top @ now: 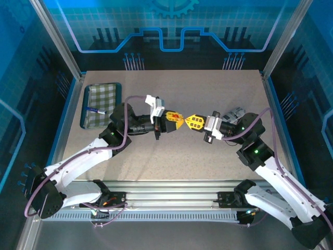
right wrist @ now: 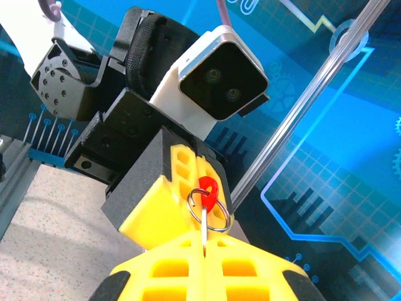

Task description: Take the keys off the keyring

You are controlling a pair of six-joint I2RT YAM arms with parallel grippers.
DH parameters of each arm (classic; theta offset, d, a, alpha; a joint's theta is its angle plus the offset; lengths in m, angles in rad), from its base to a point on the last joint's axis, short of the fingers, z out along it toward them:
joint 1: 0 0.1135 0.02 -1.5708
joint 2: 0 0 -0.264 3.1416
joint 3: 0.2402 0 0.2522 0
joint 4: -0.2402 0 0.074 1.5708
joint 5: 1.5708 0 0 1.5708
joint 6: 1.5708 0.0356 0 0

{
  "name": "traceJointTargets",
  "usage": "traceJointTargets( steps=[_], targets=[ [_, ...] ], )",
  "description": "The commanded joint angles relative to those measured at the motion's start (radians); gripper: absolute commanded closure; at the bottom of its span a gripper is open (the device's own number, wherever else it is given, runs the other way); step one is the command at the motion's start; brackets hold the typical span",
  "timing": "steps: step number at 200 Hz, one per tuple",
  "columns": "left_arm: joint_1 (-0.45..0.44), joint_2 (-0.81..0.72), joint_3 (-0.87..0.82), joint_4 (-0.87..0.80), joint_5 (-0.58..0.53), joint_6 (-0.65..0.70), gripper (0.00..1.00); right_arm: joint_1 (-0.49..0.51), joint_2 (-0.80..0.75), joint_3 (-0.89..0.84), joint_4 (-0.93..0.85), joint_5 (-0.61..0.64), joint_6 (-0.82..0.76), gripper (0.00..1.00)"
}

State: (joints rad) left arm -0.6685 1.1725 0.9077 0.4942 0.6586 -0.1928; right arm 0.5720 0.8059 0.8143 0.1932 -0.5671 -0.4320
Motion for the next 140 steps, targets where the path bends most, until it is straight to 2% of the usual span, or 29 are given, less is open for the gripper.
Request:
traceJointTargets(
  steps=[1,57,95,102,114,125,140],
  targets=[
    [0.064,-0.01,0.063,0.026,-0.065,-0.041,1.0,0.05,-0.04,0.042,-0.149,-0.001,-0.129,1.0],
    [0.076,-0.003,0.088,-0.021,-0.044,-0.06,1.0,0.139,-0.036,0.06,-0.288,0.112,-0.278,1.0],
    [0.078,-0.02,0.065,-0.019,-0.06,-0.026,1.0,0.141,-0.03,0.102,-0.249,0.115,-0.217,1.0],
    [0.078,-0.023,0.058,-0.017,-0.064,-0.023,0.88,0.14,-0.027,0.103,-0.236,0.116,-0.205,1.0],
    [0.078,-0.031,0.048,-0.011,-0.062,-0.014,0.79,0.134,-0.013,0.12,-0.235,0.116,-0.179,1.0],
    [0.079,-0.036,0.041,-0.014,-0.061,-0.003,0.66,0.131,0.003,0.139,-0.239,0.112,-0.15,1.0],
    [0.078,-0.043,0.035,-0.031,-0.059,0.022,0.57,0.129,0.019,0.158,-0.239,0.11,-0.118,1.0]
  ],
)
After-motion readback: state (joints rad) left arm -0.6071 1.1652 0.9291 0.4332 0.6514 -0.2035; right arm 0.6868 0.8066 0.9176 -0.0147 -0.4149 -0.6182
